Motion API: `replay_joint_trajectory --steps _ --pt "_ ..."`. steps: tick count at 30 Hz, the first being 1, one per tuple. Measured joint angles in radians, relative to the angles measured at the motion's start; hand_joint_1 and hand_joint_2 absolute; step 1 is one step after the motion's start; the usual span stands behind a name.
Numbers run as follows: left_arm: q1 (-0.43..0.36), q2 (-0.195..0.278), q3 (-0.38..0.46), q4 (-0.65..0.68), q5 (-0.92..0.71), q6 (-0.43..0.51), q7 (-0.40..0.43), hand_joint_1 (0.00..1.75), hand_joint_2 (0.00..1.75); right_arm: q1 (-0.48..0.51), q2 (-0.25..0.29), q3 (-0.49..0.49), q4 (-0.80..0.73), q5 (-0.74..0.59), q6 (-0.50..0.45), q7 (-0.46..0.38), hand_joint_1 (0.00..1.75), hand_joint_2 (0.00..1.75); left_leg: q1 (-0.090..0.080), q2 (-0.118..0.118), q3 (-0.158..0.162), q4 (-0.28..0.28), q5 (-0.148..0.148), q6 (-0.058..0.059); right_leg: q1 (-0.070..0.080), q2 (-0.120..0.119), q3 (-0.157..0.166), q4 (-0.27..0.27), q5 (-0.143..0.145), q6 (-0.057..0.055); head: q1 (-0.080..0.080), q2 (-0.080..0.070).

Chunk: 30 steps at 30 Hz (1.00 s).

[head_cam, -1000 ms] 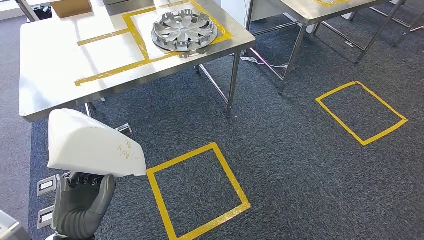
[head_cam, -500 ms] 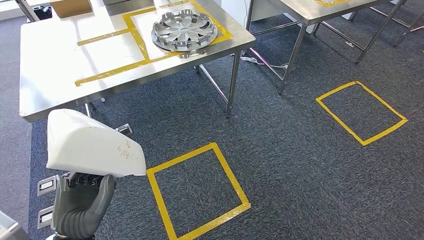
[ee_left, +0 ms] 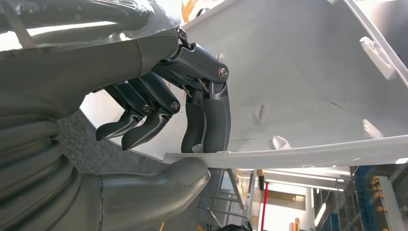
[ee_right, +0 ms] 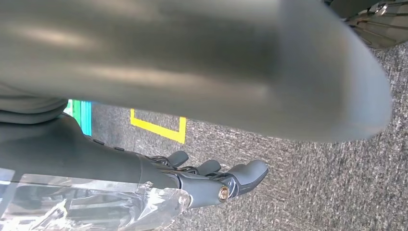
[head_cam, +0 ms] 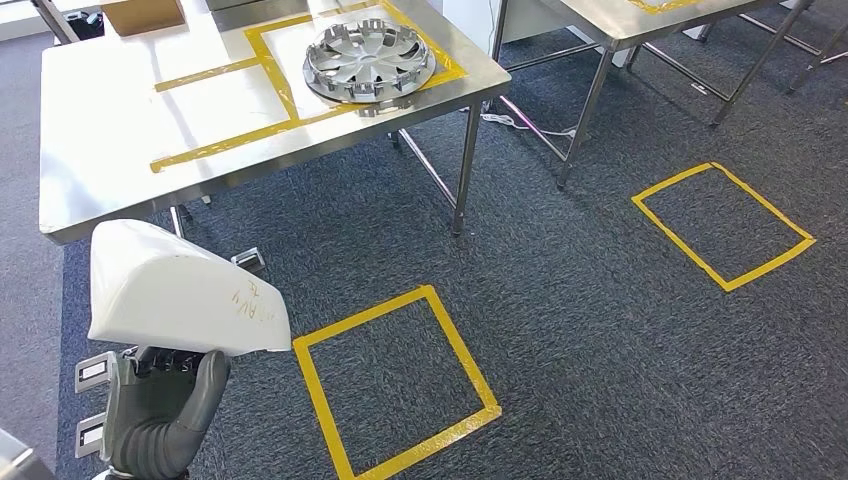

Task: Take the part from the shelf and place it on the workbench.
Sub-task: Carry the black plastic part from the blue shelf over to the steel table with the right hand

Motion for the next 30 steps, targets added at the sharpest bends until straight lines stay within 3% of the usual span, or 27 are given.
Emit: replay_joint_trajectory --steps 7,12,14,16,17,18,19,21,23,27,29,30 --pt "0.004 0.000 0.003 0.000 0.000 0.002 -0.004 1.75 1.75 0.000 0.000 0.000 0.000 0.000 0.000 0.000 0.00 0.00 -0.006 0.000 0.000 0.006 -0.004 0.008 -0.006 0.000 0.002 0.000 -0.001 0.009 0.000 0.000" --pt "0.004 0.000 0.005 -0.002 -0.001 0.003 -0.007 1.75 1.75 0.000 -0.001 0.000 0.000 0.000 0.000 0.000 0.00 0.00 -0.001 0.002 0.010 -0.009 -0.001 0.025 -0.005 -0.004 0.005 0.007 -0.012 0.025 0.001 0.000" --pt "0.005 0.000 0.005 -0.004 -0.001 0.004 -0.009 1.75 1.75 -0.001 -0.002 0.000 0.000 0.001 0.000 0.000 0.00 0.00 0.006 0.004 0.021 -0.021 0.002 0.030 -0.005 -0.013 -0.034 0.090 -0.055 0.031 0.004 0.000" --pt "0.007 0.001 0.005 -0.003 -0.001 0.004 -0.010 1.75 1.75 0.000 -0.002 0.000 0.000 0.001 0.000 0.000 0.00 0.00 0.008 0.005 0.025 -0.021 -0.002 0.031 -0.010 -0.019 -0.108 0.223 -0.105 0.037 0.006 0.000" --pt "0.008 0.001 0.005 -0.003 -0.001 0.004 -0.010 1.75 1.75 0.000 -0.002 0.000 0.000 0.001 0.000 0.000 0.00 0.00 0.008 0.005 0.027 -0.021 -0.005 0.030 -0.012 -0.021 -0.136 0.265 -0.110 0.040 0.006 0.000" --pt "0.009 0.001 0.005 -0.003 -0.001 0.005 -0.010 1.75 1.75 0.001 -0.002 0.000 0.000 0.001 0.000 0.000 0.00 0.00 0.009 0.005 0.032 -0.020 -0.010 0.027 -0.014 -0.021 -0.146 0.272 -0.095 0.042 0.007 0.000" --pt "0.010 0.001 0.005 -0.003 -0.001 0.005 -0.010 1.75 1.75 0.000 -0.002 0.000 0.000 0.001 0.000 0.000 0.00 0.00 0.011 0.004 0.040 -0.019 -0.017 0.024 -0.016 -0.022 -0.137 0.239 -0.060 0.045 0.007 0.000" --pt "0.011 0.001 0.005 -0.003 -0.001 0.005 -0.010 1.75 1.75 0.001 -0.002 0.000 0.000 0.001 0.000 0.000 0.00 0.00 0.014 0.004 0.055 -0.014 -0.035 0.011 -0.018 -0.017 -0.085 0.113 0.019 0.048 0.008 0.000" --pt "0.011 0.003 0.005 -0.003 -0.001 0.005 -0.010 1.75 1.75 0.001 -0.001 0.000 0.000 0.001 0.000 0.000 0.00 0.00 0.013 0.003 0.059 -0.008 -0.050 -0.003 -0.018 -0.011 -0.049 0.030 0.040 0.041 0.007 0.000" --pt "0.011 0.006 0.008 -0.004 -0.002 0.006 -0.012 1.75 1.75 0.002 -0.001 0.000 0.000 0.001 0.000 0.000 0.00 0.00 0.015 0.010 0.065 -0.005 -0.070 -0.023 -0.016 -0.014 -0.033 0.018 0.013 0.006 0.004 0.000" --pt "0.009 0.006 0.011 -0.005 -0.003 0.006 -0.013 1.75 1.75 0.001 -0.001 0.000 0.000 0.001 -0.001 0.000 0.00 0.00 0.015 0.028 0.032 0.073 -0.107 -0.029 -0.016 -0.020 -0.016 0.012 0.003 -0.007 -0.001 0.000" --pt "0.009 0.006 0.013 -0.005 -0.003 0.006 -0.013 1.75 1.75 0.001 -0.001 0.000 0.000 0.001 -0.001 0.000 0.00 0.00 0.014 0.035 -0.008 0.144 -0.132 -0.030 -0.014 -0.024 -0.008 0.011 -0.003 -0.011 -0.003 0.000"
